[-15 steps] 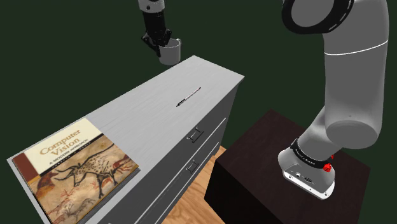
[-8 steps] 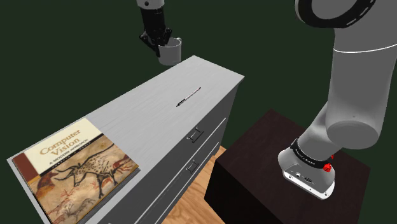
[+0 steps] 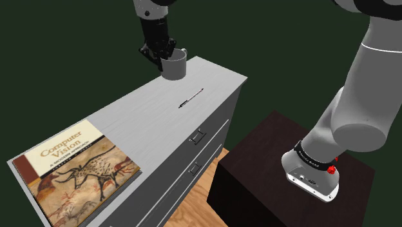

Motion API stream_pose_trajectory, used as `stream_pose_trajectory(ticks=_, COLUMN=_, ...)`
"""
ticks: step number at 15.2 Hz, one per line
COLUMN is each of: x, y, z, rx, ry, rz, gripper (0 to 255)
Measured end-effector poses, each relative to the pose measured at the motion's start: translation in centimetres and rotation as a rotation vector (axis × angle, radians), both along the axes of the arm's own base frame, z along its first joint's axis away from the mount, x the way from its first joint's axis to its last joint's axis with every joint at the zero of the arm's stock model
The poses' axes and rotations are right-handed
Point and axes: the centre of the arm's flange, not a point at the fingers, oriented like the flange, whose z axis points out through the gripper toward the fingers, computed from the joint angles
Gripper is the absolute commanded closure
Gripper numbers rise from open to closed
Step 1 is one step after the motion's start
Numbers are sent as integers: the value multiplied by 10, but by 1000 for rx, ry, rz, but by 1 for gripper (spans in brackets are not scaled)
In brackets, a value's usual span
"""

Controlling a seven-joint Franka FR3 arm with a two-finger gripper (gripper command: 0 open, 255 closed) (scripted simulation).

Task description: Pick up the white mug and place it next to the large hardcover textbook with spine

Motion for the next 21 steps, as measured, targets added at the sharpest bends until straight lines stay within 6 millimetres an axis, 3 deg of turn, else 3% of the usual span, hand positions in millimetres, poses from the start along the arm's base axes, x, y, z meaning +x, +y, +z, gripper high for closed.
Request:
stream_pose_trajectory(ticks=10, x=-109, y=73, z=1, rx=0, ry=0, rz=0, gripper=255)
stream_pose_trajectory(ticks=13, x=-118, y=78, z=-10, rx=0, ry=0, rz=-1, gripper=255)
stream_pose_trajectory(ticks=21, x=-119, y=78, z=-52, rx=-1, ry=0, rz=-1, gripper=255)
